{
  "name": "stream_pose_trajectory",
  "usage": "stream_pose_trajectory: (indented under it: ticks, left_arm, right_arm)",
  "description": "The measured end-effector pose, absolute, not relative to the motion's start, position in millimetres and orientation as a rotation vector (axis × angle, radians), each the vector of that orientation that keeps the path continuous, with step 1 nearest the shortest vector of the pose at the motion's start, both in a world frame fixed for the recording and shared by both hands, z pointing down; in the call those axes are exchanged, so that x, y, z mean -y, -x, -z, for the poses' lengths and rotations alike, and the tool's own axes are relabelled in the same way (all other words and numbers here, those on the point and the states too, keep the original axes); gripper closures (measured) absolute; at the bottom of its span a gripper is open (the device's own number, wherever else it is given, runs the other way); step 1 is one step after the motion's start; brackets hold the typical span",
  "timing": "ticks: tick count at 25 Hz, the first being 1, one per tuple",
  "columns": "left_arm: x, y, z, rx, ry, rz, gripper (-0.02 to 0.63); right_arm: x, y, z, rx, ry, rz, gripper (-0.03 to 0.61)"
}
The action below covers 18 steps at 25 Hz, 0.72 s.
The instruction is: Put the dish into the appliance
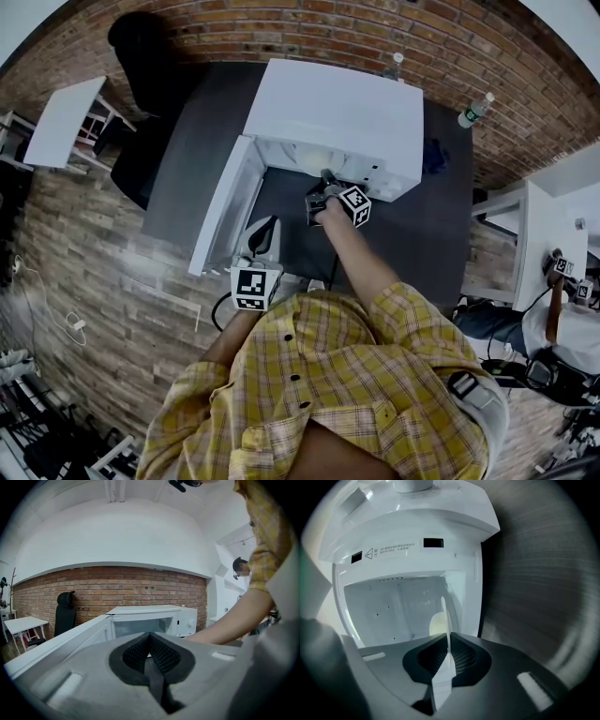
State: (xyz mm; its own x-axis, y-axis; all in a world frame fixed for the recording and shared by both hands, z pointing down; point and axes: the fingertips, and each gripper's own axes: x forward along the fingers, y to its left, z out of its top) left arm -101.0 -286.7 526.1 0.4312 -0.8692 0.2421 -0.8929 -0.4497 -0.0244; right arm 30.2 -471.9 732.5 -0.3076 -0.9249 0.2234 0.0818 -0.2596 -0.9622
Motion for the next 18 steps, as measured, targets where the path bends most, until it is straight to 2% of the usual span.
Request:
stream_pose_trajectory:
  ticks: [13,18]
  left_arm:
    - [294,113,-538,1.587,-2.515,-0.342,0.612]
    - [293,113,-537,1.578,-2.521,-0.343,0.612]
  right_arm:
    - [480,-26,-729,-1.273,1.167,1.626,0.563]
    - [476,-21,-714,-1.26,1.121,1.627,0.511]
